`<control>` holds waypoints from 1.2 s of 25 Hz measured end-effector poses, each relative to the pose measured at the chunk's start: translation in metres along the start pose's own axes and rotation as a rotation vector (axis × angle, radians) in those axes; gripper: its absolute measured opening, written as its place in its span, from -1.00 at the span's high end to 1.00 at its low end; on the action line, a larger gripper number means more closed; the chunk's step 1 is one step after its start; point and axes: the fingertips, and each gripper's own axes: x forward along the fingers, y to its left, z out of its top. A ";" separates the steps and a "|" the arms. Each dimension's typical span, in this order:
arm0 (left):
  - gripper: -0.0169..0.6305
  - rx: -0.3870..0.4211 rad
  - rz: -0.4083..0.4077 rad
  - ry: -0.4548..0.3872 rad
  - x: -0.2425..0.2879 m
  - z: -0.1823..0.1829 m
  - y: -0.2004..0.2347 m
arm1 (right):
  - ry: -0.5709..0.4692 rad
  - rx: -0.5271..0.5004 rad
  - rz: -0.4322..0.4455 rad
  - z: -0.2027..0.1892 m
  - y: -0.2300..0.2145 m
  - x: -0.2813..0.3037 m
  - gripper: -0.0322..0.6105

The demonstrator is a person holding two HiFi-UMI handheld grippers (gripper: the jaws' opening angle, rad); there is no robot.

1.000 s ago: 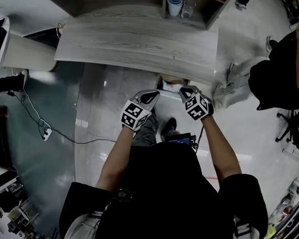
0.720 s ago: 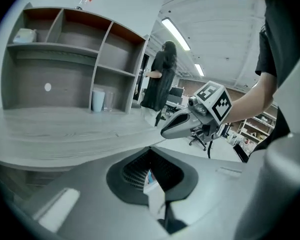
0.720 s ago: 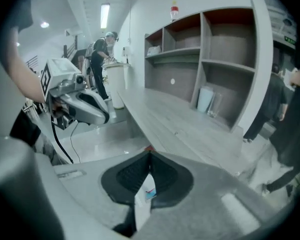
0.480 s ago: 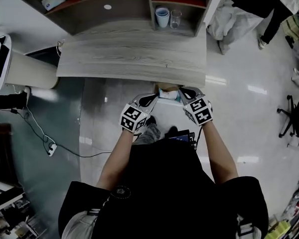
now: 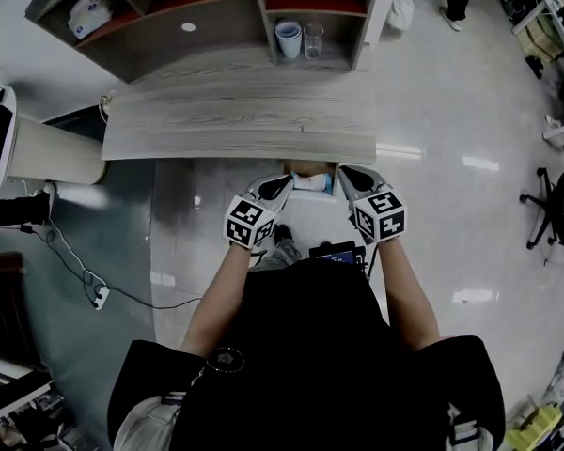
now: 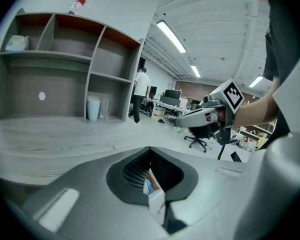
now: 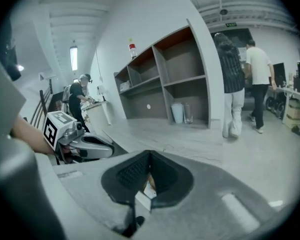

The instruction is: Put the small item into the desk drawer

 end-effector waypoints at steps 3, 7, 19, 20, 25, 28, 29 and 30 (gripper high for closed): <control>0.95 -0.005 0.017 -0.011 0.002 0.003 -0.002 | -0.027 0.053 -0.002 0.000 -0.009 -0.007 0.89; 0.98 -0.015 0.055 -0.014 0.002 0.003 -0.004 | -0.042 0.095 0.013 -0.001 -0.014 -0.015 0.89; 0.98 -0.039 0.256 -0.009 -0.019 -0.016 -0.022 | -0.021 0.078 0.085 -0.021 -0.015 -0.036 0.90; 0.98 -0.041 0.266 -0.002 -0.023 -0.020 -0.025 | -0.018 0.076 0.092 -0.024 -0.014 -0.036 0.90; 0.98 -0.058 0.321 0.030 -0.049 -0.041 -0.035 | -0.010 0.069 0.114 -0.036 -0.005 -0.034 0.90; 0.98 -0.063 0.339 0.032 -0.058 -0.045 -0.034 | -0.017 0.076 0.115 -0.043 0.002 -0.037 0.90; 0.98 -0.061 0.338 0.027 -0.057 -0.042 -0.034 | -0.021 0.077 0.113 -0.044 0.003 -0.039 0.90; 0.98 -0.056 0.333 0.019 -0.055 -0.038 -0.035 | -0.026 0.079 0.111 -0.045 0.003 -0.041 0.90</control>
